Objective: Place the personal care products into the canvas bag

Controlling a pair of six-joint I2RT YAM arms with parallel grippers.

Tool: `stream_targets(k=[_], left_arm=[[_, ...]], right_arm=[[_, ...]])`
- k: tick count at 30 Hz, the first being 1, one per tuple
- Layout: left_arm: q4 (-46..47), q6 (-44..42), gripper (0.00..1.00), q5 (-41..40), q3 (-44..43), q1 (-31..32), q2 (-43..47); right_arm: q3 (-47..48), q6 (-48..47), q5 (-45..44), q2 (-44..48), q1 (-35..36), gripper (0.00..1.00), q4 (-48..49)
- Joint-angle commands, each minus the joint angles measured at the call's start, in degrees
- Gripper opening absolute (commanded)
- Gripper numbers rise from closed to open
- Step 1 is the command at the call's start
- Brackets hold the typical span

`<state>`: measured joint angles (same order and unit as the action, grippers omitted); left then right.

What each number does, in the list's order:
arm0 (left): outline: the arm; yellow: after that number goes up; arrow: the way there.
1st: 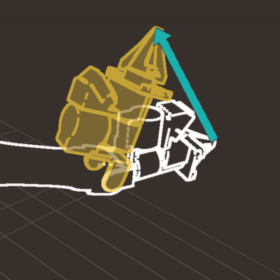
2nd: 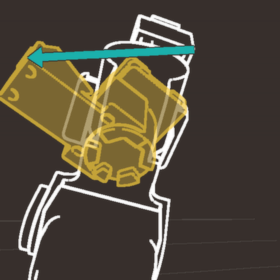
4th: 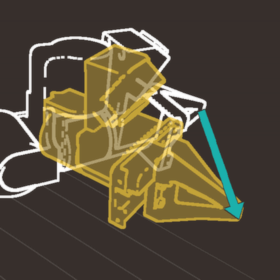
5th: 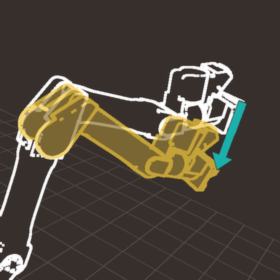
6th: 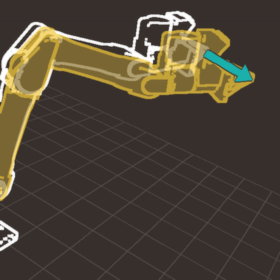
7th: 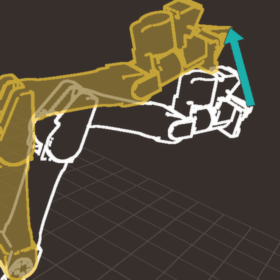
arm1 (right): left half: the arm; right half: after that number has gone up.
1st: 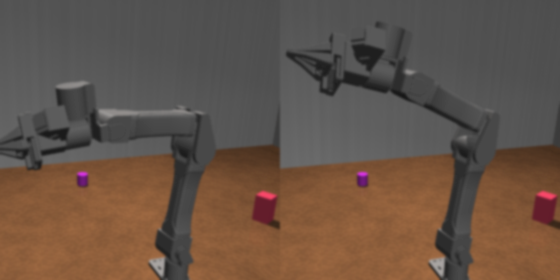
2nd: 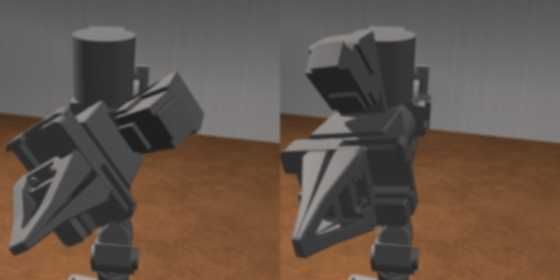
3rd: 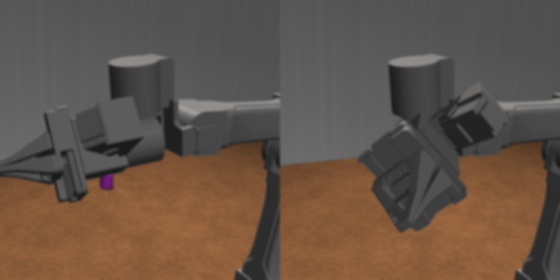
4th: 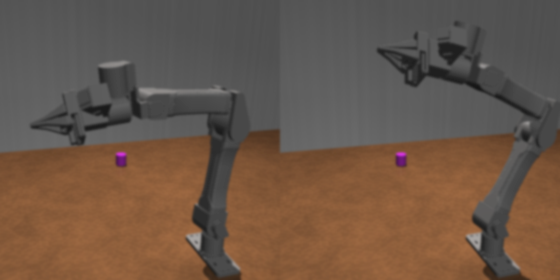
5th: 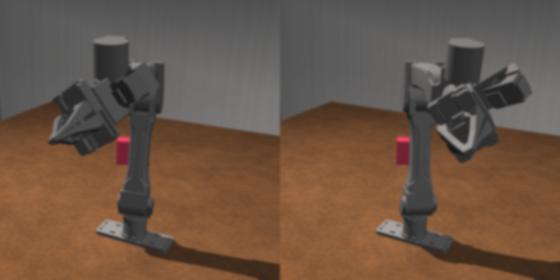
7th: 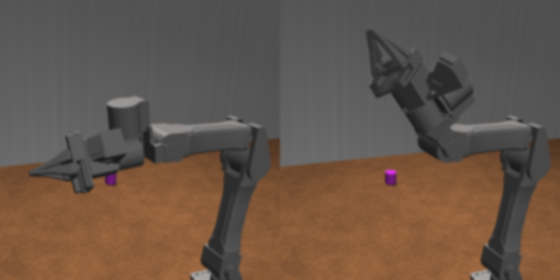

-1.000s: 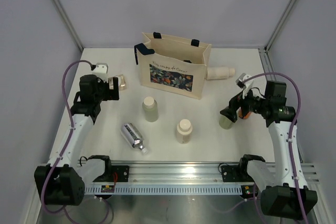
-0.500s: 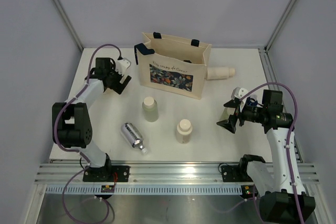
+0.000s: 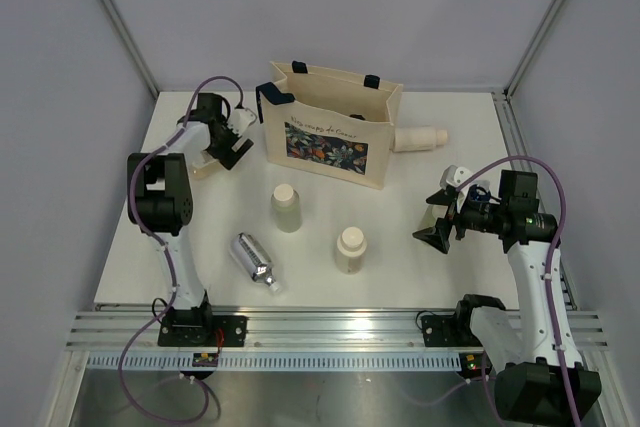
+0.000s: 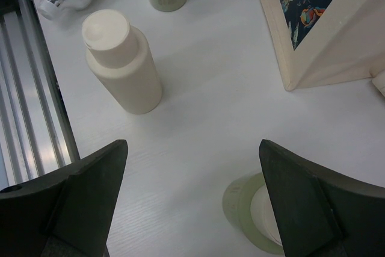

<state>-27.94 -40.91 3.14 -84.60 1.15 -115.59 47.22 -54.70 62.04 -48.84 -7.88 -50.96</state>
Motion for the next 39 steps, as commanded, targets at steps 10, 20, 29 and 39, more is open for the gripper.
stream_targets(k=[10, 20, 29, 39], left_arm=[[-13.63, 10.04, 0.96, 1.35, -13.31, -4.22, -10.27], [-18.37, 26.57, 0.98, -5.34, -16.82, -5.89, -12.99], [-22.15, 40.64, 0.30, -3.50, -15.95, -7.03, -12.82], [-2.84, 59.41, 0.00, 26.97, 4.60, -14.33, 1.50]], right_arm=[[2.08, 0.03, -0.08, 0.59, -0.91, 0.99, -0.54], [2.08, 1.17, 0.71, 1.99, -2.49, 1.00, -0.02], [1.91, 2.05, 1.94, 3.49, -4.51, 1.00, 0.25], [1.65, 3.10, 3.44, 4.19, -7.76, 0.99, 0.69]])
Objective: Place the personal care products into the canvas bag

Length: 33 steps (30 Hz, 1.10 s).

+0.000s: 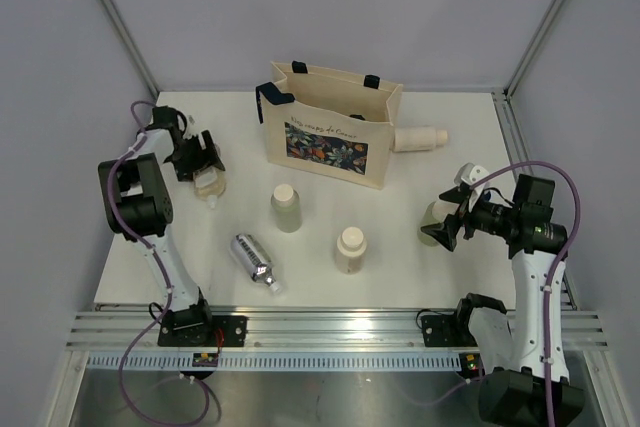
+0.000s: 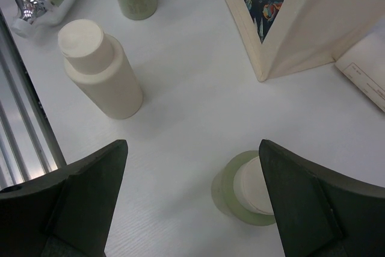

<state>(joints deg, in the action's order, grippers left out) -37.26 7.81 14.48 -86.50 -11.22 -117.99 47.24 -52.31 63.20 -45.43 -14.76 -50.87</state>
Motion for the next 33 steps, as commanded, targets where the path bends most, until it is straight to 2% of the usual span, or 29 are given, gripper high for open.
stream_targets(k=[1, 6, 10, 17, 21, 24, 30, 33], left_arm=[[8.84, 12.21, 0.00, 17.06, 8.52, -2.40, 5.04], [19.66, 20.64, 0.00, 25.14, 17.31, -3.45, 8.57], [27.31, 26.19, 0.00, 30.07, 21.10, -4.07, 9.89], [36.98, 32.96, 0.00, 35.70, 22.95, -4.42, 13.40], [44.71, 39.88, 0.00, 38.68, 24.71, -4.42, 16.12], [55.51, 48.24, 0.00, 40.80, 28.22, -4.33, 18.67], [84.75, 68.01, 0.00, 42.03, 35.60, -3.02, 22.19], [91.89, 73.91, 0.00, 40.81, 37.89, -0.92, 23.86]], right_arm=[[1.62, 0.81, 2.19, 0.87, -1.40, 1.00, 0.86], [1.36, 1.34, 2.80, 1.66, -3.07, 0.99, 1.04], [1.27, 1.60, 3.25, 2.01, -4.39, 1.00, 1.30], [0.92, 2.22, 3.51, 2.10, -5.63, 1.00, 1.92], [0.83, 2.39, 3.33, 2.10, -5.98, 0.99, 2.18], [0.66, 2.66, 3.42, 2.10, -6.15, 1.00, 2.62], [0.48, 3.27, 3.25, 1.84, -6.33, 1.00, 3.32], [0.39, 3.53, 3.25, 1.66, -6.42, 1.00, 3.85]])
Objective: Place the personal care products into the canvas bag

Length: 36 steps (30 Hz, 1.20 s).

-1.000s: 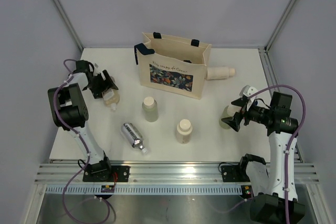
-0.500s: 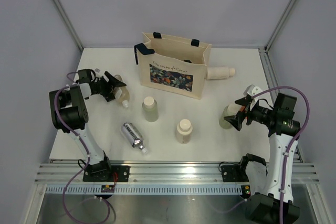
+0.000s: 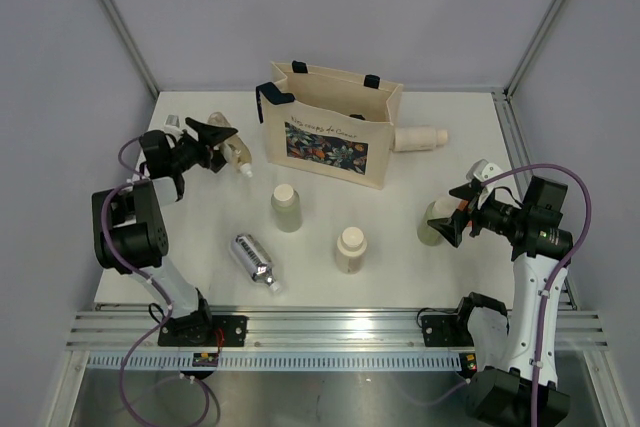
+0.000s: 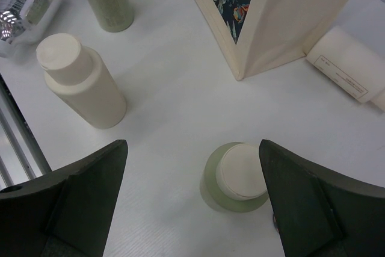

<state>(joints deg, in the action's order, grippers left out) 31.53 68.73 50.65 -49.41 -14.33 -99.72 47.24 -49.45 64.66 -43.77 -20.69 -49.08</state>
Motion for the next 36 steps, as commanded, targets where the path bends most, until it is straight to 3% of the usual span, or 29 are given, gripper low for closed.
stream_targets(k=[1, 6, 11, 17, 21, 24, 28, 36], left_arm=[[24.71, 14.14, 0.00, 4.11, 1.33, 2.63, 6.11], [33.39, 22.84, 0.00, -0.99, 3.00, 5.44, 10.50], [32.99, 27.51, 0.00, -6.17, -1.39, 10.10, 12.97], [20.18, 20.06, 0.00, -12.67, -10.24, 18.18, 16.31], [0.09, 8.29, 0.00, -17.25, -23.07, 25.03, 15.26], [-9.34, 1.24, 0.00, -24.18, -31.85, 29.26, 12.72], [-11.23, 0.79, 0.00, -35.59, -36.19, 32.69, 7.71], [-16.05, -0.44, 0.00, -43.18, -50.51, 39.19, -7.57]], right_arm=[[0.39, 0.76, 1.69, -0.09, -0.49, 1.00, 2.06], [0.22, 1.02, 1.34, -0.09, -0.67, 0.99, 2.41], [0.22, 1.99, 0.64, -0.18, -0.93, 1.00, 3.29], [0.04, 2.08, 0.55, -0.26, -1.11, 0.99, 3.38], [0.04, 2.25, 0.46, -0.26, -1.11, 1.00, 3.64], [0.04, 2.25, 0.55, -0.27, -1.11, 1.00, 3.73], [0.04, 2.25, 0.38, -0.18, -1.20, 0.99, 3.73], [-0.13, 2.25, 0.02, 0.44, -1.55, 0.99, 3.73]])
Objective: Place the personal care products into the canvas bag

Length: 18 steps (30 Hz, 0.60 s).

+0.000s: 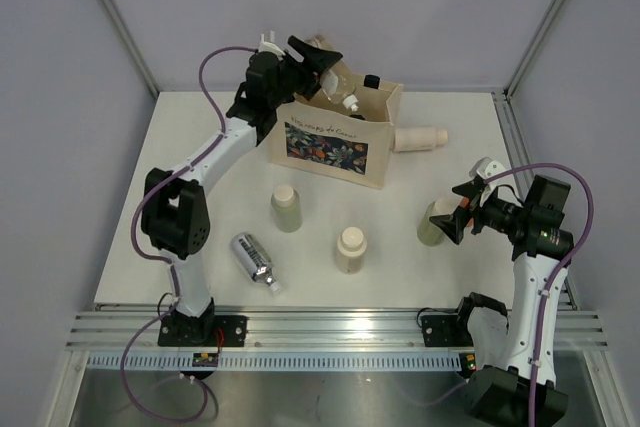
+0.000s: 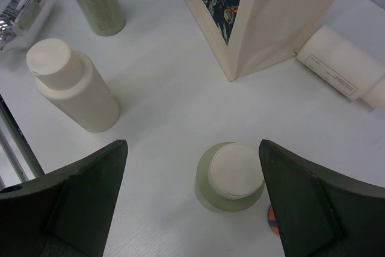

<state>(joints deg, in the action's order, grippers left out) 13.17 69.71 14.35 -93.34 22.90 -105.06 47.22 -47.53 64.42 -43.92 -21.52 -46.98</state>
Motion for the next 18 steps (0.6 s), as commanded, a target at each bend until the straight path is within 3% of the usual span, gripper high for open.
stream_targets(k=[1, 6, 10, 14, 18], left_arm=[[2.30, -1.42, 0.00, -7.92, -8.07, 2.41, -3.04], [2.21, -2.21, 0.00, -10.39, -8.00, 4.17, -4.28], [2.04, -6.24, 0.00, -13.72, -1.33, 5.05, 0.19], [2.47, -8.80, 0.10, -14.09, 7.88, 5.76, 3.54], [-0.06, -9.24, 0.22, -15.32, 10.19, 6.20, 2.93]], right_arm=[[-0.20, 0.33, 0.18, 0.50, -0.72, 0.99, 1.63], [-0.20, -0.11, 0.79, 0.41, -0.81, 1.00, 1.28], [-0.11, -0.28, 0.88, 0.42, -0.81, 0.99, 1.37], [-0.11, -0.37, 1.14, 0.33, -0.81, 1.00, 1.19], [-0.11, -0.28, 1.14, 0.33, -0.81, 0.99, 1.19]])
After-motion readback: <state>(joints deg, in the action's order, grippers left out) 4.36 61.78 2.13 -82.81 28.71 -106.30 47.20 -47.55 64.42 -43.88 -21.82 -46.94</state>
